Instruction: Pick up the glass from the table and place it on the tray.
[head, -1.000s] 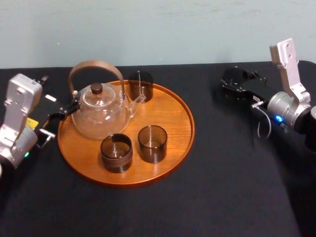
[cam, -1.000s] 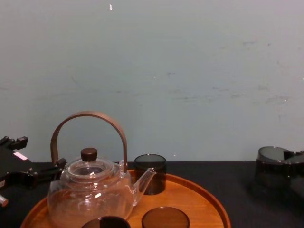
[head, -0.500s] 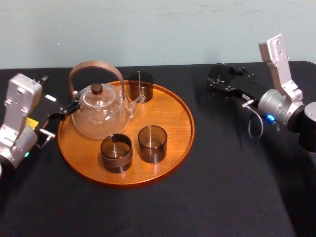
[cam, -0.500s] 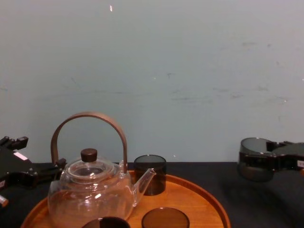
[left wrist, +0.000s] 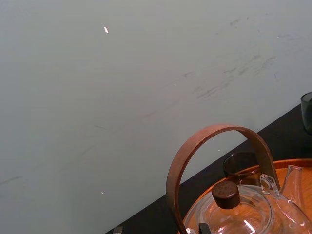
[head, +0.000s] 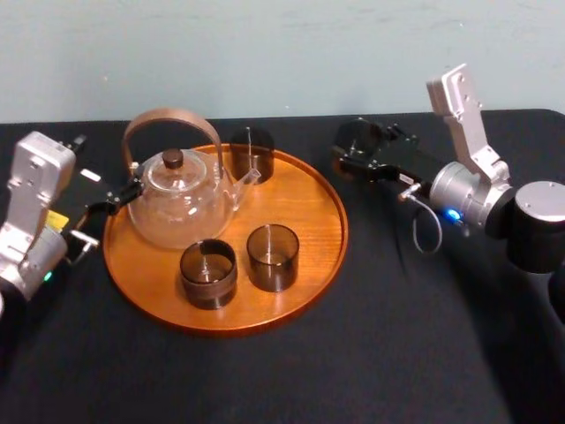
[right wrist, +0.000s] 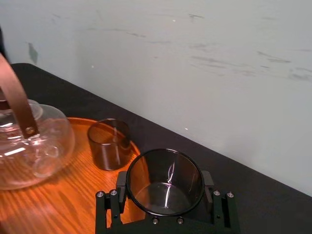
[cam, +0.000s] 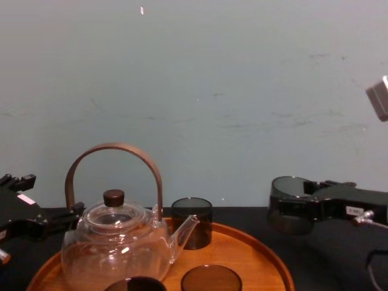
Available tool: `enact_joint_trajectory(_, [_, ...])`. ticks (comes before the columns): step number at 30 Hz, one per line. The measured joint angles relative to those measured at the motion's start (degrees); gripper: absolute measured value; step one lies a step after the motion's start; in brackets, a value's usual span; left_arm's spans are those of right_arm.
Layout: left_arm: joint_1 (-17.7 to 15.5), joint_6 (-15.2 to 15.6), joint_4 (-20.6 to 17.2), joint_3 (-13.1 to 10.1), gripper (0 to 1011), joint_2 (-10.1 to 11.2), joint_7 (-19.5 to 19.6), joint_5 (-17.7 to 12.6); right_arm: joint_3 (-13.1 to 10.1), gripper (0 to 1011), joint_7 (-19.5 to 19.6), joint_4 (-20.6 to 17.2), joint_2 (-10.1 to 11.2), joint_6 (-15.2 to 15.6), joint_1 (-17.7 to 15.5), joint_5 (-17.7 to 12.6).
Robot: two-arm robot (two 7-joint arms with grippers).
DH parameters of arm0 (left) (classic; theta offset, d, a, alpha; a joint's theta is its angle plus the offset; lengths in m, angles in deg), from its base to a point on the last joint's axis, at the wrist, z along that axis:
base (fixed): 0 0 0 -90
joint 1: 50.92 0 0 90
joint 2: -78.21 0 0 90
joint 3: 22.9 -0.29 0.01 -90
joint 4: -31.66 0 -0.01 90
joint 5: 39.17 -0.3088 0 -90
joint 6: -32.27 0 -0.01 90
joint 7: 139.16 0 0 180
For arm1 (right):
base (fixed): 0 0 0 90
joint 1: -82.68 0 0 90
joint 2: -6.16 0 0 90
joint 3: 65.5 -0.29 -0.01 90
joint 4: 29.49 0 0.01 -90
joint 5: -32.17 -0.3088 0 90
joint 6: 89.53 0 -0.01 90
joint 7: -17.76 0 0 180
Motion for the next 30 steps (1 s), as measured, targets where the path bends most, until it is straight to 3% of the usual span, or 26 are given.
enact_joint_trajectory(30, [0.0, 0.0, 0.0, 0.0, 1010, 0.0, 0.0, 0.0, 5.8, 904, -1.2, 4.0, -3.6, -1.6, 2.4, -0.3])
